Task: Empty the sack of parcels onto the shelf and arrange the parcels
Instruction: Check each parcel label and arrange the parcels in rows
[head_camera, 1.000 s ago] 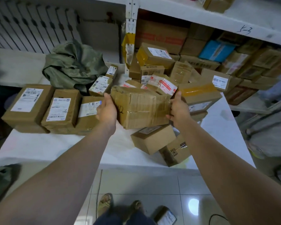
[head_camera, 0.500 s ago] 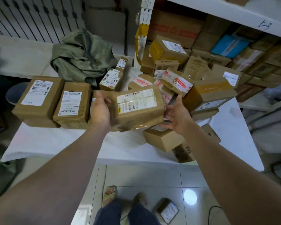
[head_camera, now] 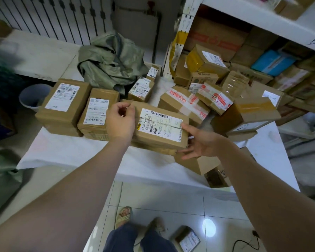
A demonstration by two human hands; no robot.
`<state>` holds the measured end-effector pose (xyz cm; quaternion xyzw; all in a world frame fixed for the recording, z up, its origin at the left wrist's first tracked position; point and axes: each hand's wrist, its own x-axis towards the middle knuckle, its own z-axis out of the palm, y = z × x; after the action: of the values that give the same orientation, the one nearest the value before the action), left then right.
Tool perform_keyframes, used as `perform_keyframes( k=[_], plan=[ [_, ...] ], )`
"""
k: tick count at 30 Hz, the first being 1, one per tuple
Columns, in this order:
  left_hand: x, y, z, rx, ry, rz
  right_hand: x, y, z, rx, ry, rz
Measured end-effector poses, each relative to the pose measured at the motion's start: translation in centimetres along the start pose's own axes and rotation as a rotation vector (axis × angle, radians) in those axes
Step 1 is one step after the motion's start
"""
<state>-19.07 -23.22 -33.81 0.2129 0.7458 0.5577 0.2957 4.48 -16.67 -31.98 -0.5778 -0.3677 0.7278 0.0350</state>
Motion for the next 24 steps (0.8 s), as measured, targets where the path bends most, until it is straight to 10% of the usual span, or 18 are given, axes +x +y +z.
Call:
perform_keyframes(
  k=[13,24],
  plan=[
    [1.6,-2.4,-11.1,0.711,0.470,0.104,5.9,-0.4,13.0,-0.339,-0.329,0.088],
    [3.9,-6.9,-14.2,0.842,0.334,-0.104,10.2,0.0,21.8,-0.346,-0.252,-0.004]
  ],
)
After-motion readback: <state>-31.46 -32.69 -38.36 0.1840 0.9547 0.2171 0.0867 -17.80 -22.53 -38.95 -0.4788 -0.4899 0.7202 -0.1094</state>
